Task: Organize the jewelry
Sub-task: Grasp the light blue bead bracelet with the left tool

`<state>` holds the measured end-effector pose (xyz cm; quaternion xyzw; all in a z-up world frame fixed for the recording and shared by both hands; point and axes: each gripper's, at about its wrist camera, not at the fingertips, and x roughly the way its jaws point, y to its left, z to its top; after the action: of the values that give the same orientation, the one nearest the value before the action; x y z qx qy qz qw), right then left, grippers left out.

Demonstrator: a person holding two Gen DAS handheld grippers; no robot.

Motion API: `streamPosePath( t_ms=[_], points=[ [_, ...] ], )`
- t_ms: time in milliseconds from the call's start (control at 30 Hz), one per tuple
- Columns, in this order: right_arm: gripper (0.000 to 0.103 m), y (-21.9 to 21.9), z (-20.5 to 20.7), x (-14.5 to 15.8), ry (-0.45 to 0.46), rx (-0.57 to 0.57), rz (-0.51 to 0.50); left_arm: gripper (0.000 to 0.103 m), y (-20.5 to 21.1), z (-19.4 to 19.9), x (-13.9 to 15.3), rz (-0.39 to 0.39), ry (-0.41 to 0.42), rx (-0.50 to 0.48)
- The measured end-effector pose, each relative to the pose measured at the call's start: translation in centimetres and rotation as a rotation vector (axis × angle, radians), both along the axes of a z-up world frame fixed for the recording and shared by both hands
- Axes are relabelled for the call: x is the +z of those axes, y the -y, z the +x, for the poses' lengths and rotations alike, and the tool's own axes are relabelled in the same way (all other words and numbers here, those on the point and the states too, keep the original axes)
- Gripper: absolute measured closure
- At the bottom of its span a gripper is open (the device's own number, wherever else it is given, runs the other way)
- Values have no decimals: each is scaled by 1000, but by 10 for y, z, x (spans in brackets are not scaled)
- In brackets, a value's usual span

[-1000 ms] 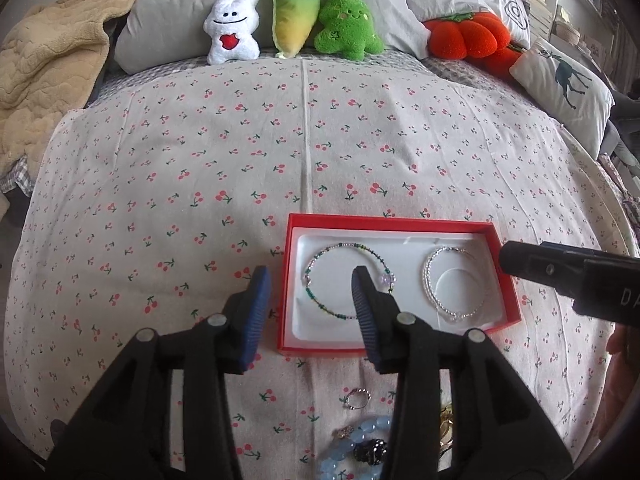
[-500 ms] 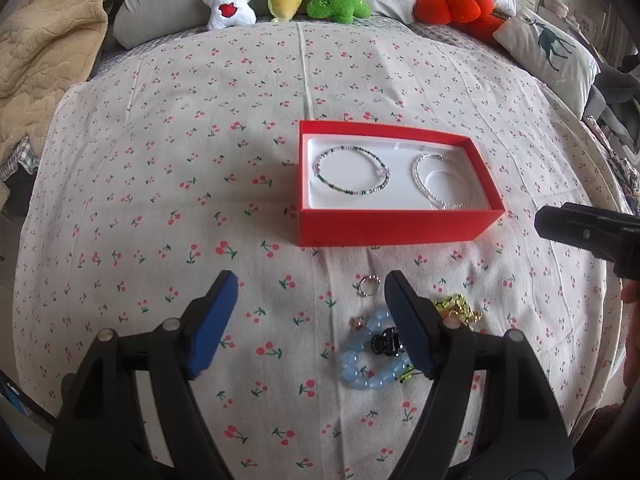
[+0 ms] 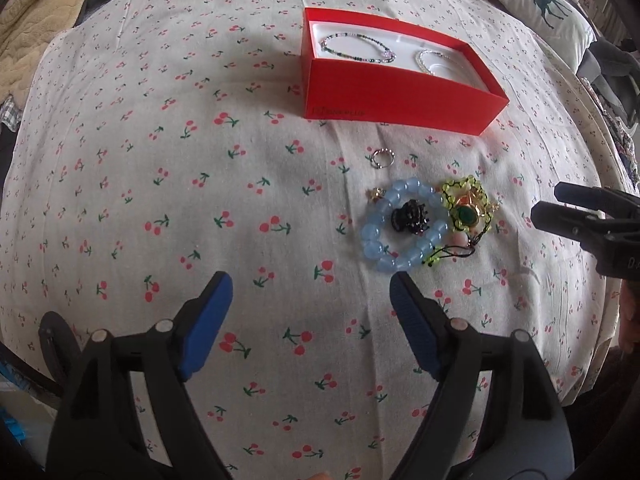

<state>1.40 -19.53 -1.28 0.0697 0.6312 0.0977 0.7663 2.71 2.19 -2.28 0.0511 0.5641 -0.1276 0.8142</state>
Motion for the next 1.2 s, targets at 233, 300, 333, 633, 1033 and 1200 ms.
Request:
streamPosePath(
  t_ms=[233, 300, 333, 633, 1033, 1200],
  points=[
    [20, -7, -20, -24, -48, 60, -67, 22, -1, -1, -10, -5, -27, 1],
    [20, -8, -21, -26, -47, 68, -73, 22, 1, -1, -8, -21, -15, 0],
    [20, -9, -21, -27, -46, 68, -75, 22, 2, 0, -6, -31, -7, 3],
    [20, -14, -15, -25, -44, 58, -62, 37, 15, 14, -9, -62, -4, 31],
    [20, -13, -6, -26, -53, 42, -49, 79, 31, 23, -17, 0, 27, 20],
    [20, -6, 2, -27, -66, 7, -23, 90, 12, 24, -16, -29, 15, 80]
  ],
)
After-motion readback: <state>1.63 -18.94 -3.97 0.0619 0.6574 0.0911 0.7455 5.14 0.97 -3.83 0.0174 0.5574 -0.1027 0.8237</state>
